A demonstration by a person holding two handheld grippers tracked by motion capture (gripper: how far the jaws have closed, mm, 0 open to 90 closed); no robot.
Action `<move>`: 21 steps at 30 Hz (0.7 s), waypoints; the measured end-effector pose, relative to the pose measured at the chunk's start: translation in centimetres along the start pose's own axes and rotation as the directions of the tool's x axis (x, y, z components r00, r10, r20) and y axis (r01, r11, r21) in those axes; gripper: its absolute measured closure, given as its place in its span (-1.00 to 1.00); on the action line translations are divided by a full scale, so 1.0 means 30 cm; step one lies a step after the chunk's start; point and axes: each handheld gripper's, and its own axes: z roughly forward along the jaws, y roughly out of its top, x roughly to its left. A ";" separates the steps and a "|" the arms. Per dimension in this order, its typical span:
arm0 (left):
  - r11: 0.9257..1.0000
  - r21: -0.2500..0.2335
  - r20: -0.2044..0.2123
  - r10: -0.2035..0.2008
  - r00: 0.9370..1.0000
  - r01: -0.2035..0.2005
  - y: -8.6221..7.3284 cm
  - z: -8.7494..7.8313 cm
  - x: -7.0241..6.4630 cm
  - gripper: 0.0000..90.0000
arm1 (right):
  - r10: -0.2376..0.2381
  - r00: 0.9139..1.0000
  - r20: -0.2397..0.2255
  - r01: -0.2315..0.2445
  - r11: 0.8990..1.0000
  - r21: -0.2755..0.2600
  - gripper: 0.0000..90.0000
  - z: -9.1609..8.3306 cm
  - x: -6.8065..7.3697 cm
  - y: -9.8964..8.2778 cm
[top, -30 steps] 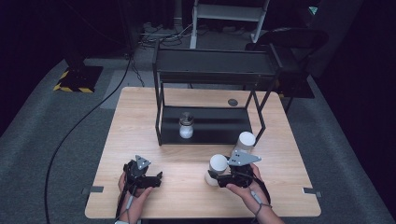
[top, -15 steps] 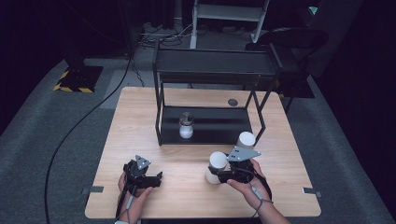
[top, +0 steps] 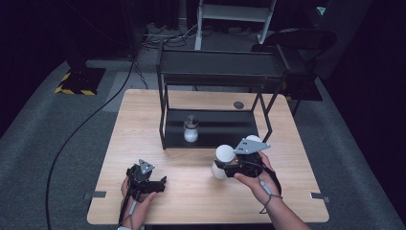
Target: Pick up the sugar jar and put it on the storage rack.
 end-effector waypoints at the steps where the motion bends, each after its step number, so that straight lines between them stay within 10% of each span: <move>1: 1.000 0.000 0.000 0.002 1.000 -0.002 0.000 0.000 0.000 -0.91 | 0.002 1.000 0.000 -0.002 1.000 0.000 -0.27 0.000 -0.002 0.006; 21: 1.000 0.000 0.000 -0.001 1.000 0.001 0.000 0.000 0.000 -0.91 | -0.007 1.000 0.024 0.007 1.000 -0.023 -0.26 0.018 -0.066 0.132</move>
